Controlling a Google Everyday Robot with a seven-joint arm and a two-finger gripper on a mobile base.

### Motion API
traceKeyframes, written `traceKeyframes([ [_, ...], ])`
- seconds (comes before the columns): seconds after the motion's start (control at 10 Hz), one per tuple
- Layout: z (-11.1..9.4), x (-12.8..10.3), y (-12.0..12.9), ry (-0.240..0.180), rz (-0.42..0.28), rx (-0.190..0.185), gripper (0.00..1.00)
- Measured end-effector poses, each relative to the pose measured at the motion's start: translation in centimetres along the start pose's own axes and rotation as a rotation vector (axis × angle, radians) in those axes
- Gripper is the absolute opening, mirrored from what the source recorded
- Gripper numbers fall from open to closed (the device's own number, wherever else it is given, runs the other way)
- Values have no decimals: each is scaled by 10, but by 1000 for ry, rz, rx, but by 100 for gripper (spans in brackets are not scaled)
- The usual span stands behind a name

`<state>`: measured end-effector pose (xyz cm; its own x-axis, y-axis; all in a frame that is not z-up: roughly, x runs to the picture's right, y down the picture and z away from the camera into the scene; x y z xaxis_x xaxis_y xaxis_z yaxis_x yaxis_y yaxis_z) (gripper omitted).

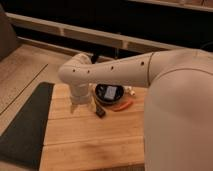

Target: Pick up the ceramic cup

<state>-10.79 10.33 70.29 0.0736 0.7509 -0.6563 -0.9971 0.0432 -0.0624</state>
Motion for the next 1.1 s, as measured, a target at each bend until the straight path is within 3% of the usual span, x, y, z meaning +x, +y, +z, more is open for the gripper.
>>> traceKeyframes([
  [0.5,0,0,2,-3,-6,2,65],
  [0.6,2,-4,17,-20,-39,-2,65],
  [0.7,0,-12,32,-57,-76,-6,65],
  [0.8,-10,-30,46,-133,-121,-15,65],
  [0.9,-19,-44,46,-188,-145,-15,65],
  [1.1,-63,-82,30,-354,-176,-20,65],
])
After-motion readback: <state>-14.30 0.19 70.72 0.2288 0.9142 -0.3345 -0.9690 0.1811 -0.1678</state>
